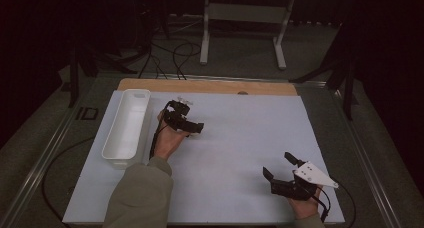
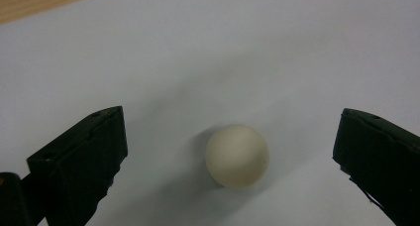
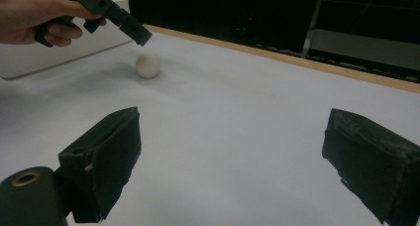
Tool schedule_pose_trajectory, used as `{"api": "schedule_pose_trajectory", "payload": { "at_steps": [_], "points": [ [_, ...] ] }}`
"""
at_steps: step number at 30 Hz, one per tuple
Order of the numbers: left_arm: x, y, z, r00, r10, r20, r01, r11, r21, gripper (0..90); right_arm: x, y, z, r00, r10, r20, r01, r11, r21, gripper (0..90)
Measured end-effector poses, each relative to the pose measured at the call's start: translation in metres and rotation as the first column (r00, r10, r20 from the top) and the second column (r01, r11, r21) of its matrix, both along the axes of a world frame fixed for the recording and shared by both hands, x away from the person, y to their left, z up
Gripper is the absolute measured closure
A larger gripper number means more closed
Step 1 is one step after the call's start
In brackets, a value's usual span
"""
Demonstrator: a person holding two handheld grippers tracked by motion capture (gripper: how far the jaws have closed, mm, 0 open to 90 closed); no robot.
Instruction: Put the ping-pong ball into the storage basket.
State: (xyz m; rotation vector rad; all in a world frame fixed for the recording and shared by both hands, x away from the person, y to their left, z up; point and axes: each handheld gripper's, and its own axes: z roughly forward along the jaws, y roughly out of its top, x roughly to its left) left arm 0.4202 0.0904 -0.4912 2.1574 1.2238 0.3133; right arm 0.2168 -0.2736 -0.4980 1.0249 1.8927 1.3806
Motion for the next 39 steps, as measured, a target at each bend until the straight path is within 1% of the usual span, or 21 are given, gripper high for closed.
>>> {"api": "schedule_pose_trajectory", "payload": {
  "at_steps": [12,13,16,25,27,29,30,31,35,39],
  "points": [
    [0.005,-0.005,-0.011,0.9984,0.007,-0.056,-0.006,0.9999,0.014,4.2,0.0,-0.001,0.0,1.0,-0.001,0.001,0.001,1.0,0.003,7.9],
    [0.005,-0.005,-0.011,0.9984,0.008,-0.057,-0.007,0.9998,0.018,4.7,0.0,-0.001,0.0,1.0,-0.002,0.001,0.002,1.0,0.003,7.9],
    [0.006,-0.005,-0.013,0.9977,0.013,-0.066,-0.012,0.9998,0.013,6.1,0.0,-0.001,0.0,1.0,-0.004,0.001,0.004,1.0,0.003,7.9],
    [0.009,-0.01,-0.021,0.996,0.025,-0.086,-0.022,0.9992,0.033,12.0,0.0,-0.001,0.0,1.0,-0.004,0.003,0.004,1.0,0.002,7.9],
    [0.009,-0.01,-0.022,0.9961,0.024,-0.085,-0.021,0.999,0.039,13.6,0.0,-0.002,0.0,1.0,-0.004,0.003,0.004,1.0,0.002,7.9],
    [0.009,-0.012,-0.024,0.9955,0.026,-0.091,-0.022,0.9987,0.045,13.6,0.0,-0.002,0.0,1.0,-0.004,0.003,0.004,1.0,0.002,7.9],
    [0.009,-0.013,-0.025,0.9955,0.025,-0.092,-0.02,0.9985,0.051,16.3,0.0,-0.002,0.001,1.0,-0.004,0.003,0.004,1.0,0.001,7.9],
    [0.009,-0.014,-0.026,0.9947,0.03,-0.098,-0.025,0.9979,0.059,17.0,0.0,-0.002,0.001,1.0,-0.004,0.004,0.004,1.0,0.002,7.9],
    [0.01,-0.015,-0.029,0.9939,0.034,-0.105,-0.027,0.9973,0.068,19.5,0.0,-0.002,0.001,1.0,-0.005,0.004,0.005,1.0,0.002,7.9],
    [0.01,-0.017,-0.03,0.9932,0.045,-0.108,-0.036,0.9957,0.085,25.3,0.0,-0.002,0.001,1.0,-0.005,0.003,0.005,1.0,0.001,7.9]
  ]
}}
